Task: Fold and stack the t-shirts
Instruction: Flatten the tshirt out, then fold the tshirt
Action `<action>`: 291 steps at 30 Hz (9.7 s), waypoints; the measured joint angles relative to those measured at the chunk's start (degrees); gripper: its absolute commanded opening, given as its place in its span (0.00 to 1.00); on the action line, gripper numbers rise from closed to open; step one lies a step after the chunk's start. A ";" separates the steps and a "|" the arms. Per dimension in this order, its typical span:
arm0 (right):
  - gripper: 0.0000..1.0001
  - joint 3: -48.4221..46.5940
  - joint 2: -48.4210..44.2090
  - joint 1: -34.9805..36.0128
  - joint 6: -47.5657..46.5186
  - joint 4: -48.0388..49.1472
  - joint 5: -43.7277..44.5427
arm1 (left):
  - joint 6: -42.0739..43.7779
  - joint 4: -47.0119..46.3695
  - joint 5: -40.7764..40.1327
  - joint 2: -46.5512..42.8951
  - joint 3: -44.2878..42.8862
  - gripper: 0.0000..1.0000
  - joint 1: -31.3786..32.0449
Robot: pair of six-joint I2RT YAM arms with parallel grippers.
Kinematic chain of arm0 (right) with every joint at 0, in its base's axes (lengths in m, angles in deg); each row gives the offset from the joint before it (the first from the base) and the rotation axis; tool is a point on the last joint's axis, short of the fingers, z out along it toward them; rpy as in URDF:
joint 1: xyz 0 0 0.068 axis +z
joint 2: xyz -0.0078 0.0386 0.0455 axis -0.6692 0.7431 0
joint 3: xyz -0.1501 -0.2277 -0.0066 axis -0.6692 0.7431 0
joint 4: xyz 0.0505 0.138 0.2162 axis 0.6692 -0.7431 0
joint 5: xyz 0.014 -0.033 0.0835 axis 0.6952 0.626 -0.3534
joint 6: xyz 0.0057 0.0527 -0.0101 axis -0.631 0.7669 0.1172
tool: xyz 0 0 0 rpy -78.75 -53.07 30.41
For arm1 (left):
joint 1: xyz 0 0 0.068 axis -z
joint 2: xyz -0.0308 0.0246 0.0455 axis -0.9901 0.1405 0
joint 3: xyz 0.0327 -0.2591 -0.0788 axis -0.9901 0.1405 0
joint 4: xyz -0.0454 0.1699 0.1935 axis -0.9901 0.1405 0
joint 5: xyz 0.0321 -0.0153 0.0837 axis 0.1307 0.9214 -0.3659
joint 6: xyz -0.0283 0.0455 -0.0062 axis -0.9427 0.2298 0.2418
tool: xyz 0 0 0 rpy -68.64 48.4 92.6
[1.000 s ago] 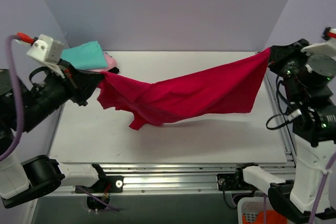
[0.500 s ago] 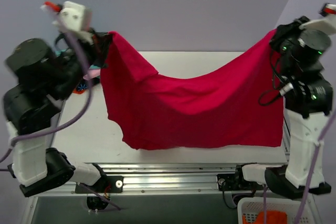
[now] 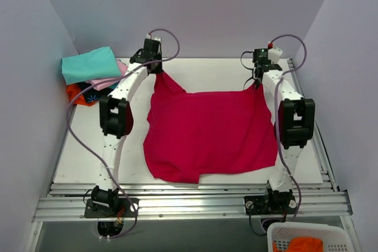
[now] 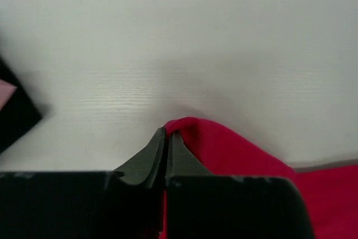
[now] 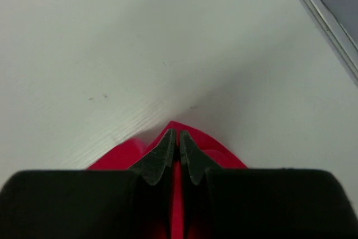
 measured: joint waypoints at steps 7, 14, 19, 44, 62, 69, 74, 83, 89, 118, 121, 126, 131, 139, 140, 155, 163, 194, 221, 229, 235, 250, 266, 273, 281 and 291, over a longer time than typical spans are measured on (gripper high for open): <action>0.00 -5.22 18.36 -1.03 2.93 2.69 4.85 | -9.07 -4.70 7.76 20.04 -15.72 0.03 -5.35; 0.00 -21.92 26.97 -1.05 4.28 -0.90 11.56 | -13.46 -7.65 12.44 24.85 -19.34 0.05 -7.82; 0.00 -20.09 24.96 -1.09 4.48 -0.02 13.64 | -15.28 -8.81 14.64 26.86 -19.56 0.47 -9.49; 0.96 -11.21 0.81 -7.02 9.35 -10.01 16.00 | -18.97 -13.99 10.16 -6.36 7.21 0.90 -8.83; 0.82 19.93 -31.58 -0.66 9.57 -11.65 -7.15 | -27.65 -2.67 3.48 -47.74 60.17 0.90 10.23; 0.84 6.34 -22.58 5.33 7.61 -11.28 -13.81 | -22.60 -3.72 7.78 -24.92 32.76 0.85 5.53; 0.84 0.02 -18.05 7.65 6.71 -13.53 -14.47 | -24.33 -7.96 14.86 -8.72 15.28 0.80 0.50; 0.84 -4.17 -14.93 6.84 4.02 -22.71 -11.28 | -33.27 -5.64 17.29 14.60 -5.73 0.74 -3.78; 0.84 -5.88 -12.66 6.01 3.32 -25.09 -10.12 | -37.46 -5.03 17.73 22.36 -20.63 0.74 -2.43; 0.84 -2.38 -10.62 3.13 2.69 -25.11 -7.93 | -39.08 13.77 5.75 16.85 -16.65 0.64 -1.14; 0.84 -1.70 -10.71 3.13 2.64 -25.05 -7.72 | -39.23 13.86 5.77 16.85 -16.61 0.64 -0.48; 0.84 -0.87 -11.34 3.06 2.40 -25.11 -7.48 | -39.36 13.38 5.81 17.00 -16.76 0.64 0.63; 0.84 -0.68 -11.91 2.78 1.79 -25.11 -6.99 | -39.41 12.48 5.86 18.08 -17.70 0.64 1.38; 0.84 -0.68 -11.93 1.90 1.36 -25.22 -6.84 | -39.60 12.00 5.84 19.78 -18.05 0.64 1.33; 0.84 -0.68 -11.93 1.88 1.36 -25.31 -6.73 | -39.60 11.98 5.84 19.93 -18.14 0.64 1.33; 0.83 -0.68 -11.93 1.88 1.18 -26.40 -5.44 | -40.68 9.73 6.10 23.32 -20.74 0.63 1.05; 0.83 -0.70 -11.93 1.88 1.22 -26.62 -5.20 | -41.03 8.70 6.71 23.89 -21.07 0.58 0.42; 0.83 -3.28 -11.34 1.55 1.53 -28.52 -2.86 | -44.15 2.71 8.83 26.99 -23.02 0.30 -1.68; 0.83 -3.54 -11.15 0.57 0.98 -31.52 -1.25 | -71.38 -42.27 17.18 39.95 -32.37 0.99 -5.42; 0.83 -3.56 -12.26 -1.64 -0.57 -31.91 -0.98 | -81.53 -62.47 21.07 42.60 -21.75 0.94 -5.86; 0.82 -2.23 -14.34 -1.88 -0.52 -31.06 -2.34 | -75.58 -59.43 26.51 36.24 -14.88 0.94 -6.21; 0.86 16.65 -32.13 6.21 3.93 -24.96 -2.58 | -29.90 -9.44 12.35 -24.06 5.70 0.80 -9.42; 0.87 35.12 -56.15 7.72 8.37 -26.49 -4.20 | -34.88 16.79 0.63 -72.70 72.26 0.73 14.80; 0.87 34.60 -57.55 8.07 8.52 -27.63 -4.33 | -44.57 18.51 1.03 -76.67 82.60 0.78 22.08; 0.88 33.20 -57.22 8.07 8.02 -29.29 -4.74 | -50.38 9.57 3.13 -66.03 88.59 0.83 25.09; 0.88 31.17 -56.04 8.07 7.19 -30.40 -4.63 | -51.67 -0.22 3.96 -56.13 89.79 0.79 24.70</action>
